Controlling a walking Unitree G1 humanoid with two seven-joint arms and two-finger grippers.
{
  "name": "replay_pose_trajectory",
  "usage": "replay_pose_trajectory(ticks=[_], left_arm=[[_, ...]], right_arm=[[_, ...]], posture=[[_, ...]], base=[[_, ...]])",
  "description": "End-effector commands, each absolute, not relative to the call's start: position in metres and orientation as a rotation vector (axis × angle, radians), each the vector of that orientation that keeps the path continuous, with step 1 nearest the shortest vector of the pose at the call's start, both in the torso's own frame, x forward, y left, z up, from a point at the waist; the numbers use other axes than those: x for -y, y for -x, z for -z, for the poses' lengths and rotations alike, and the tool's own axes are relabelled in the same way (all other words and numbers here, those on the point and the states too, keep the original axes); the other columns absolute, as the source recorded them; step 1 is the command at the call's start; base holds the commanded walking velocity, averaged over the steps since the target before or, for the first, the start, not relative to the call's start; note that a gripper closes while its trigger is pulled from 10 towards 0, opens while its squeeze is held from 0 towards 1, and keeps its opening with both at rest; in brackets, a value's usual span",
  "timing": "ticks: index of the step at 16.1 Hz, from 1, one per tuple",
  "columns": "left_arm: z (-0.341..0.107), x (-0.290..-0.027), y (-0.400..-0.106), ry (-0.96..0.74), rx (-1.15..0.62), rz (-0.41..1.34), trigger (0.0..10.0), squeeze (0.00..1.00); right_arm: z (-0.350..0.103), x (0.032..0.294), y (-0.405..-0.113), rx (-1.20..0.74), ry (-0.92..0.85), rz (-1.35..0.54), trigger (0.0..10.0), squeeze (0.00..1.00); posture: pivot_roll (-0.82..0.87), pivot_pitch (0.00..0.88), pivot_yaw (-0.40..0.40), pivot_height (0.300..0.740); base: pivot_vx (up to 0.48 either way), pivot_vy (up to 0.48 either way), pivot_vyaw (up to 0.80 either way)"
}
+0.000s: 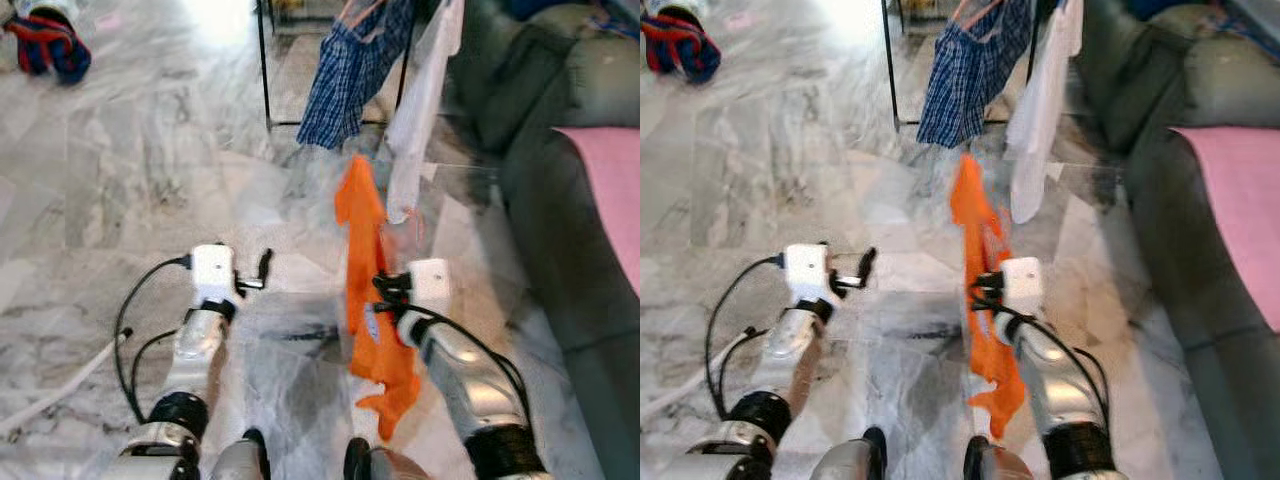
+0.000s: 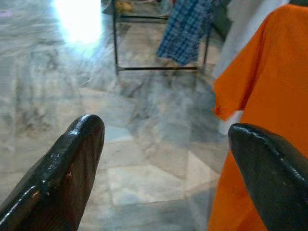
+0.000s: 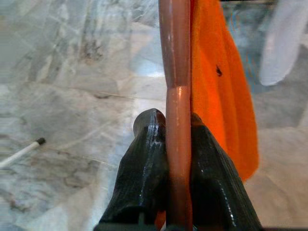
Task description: Hang hanger
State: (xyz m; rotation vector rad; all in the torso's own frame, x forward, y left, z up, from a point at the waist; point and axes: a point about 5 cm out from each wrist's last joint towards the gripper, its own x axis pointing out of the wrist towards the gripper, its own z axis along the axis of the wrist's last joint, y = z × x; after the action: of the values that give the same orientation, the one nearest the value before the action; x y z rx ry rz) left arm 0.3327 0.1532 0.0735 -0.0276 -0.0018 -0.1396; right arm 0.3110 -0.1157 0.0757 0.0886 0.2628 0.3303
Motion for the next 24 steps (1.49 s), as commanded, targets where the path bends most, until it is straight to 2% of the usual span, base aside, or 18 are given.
replay_pose_trajectory(ticks=[1,5,15,24], left_arm=[[-0.072,-0.146,-0.333,0.038,-0.011,0.156,10.0,0.0],[-0.074,-0.142,-0.335,0.046,-0.01,0.159,10.0,0.0],[-0.072,-0.139,-0.338,0.061,-0.047,0.16,10.0,0.0],[-0.068,-0.134,-0.338,0.036,-0.09,0.188,10.0,0.0]], right_arm=[[-0.081,0.122,-0.312,-0.241,-0.082,-0.318,10.0,0.0],[-0.085,0.119,-0.314,-0.237,-0.072,-0.338,10.0,0.0],[-0.08,0.112,-0.309,-0.265,-0.07,-0.361,10.0,0.0],[-0.074,0.111,-0.307,-0.288,-0.077,-0.33,10.0,0.0]], posture=[[-0.02,0.21,-0.025,0.74],[-0.02,0.214,-0.026,0.74],[-0.03,0.216,-0.023,0.74],[-0.03,0.209,-0.016,0.74]], base=[[0.39,0.0,0.0],[0.394,0.0,0.0],[0.348,0.328,0.0],[0.0,0.458,0.0]])
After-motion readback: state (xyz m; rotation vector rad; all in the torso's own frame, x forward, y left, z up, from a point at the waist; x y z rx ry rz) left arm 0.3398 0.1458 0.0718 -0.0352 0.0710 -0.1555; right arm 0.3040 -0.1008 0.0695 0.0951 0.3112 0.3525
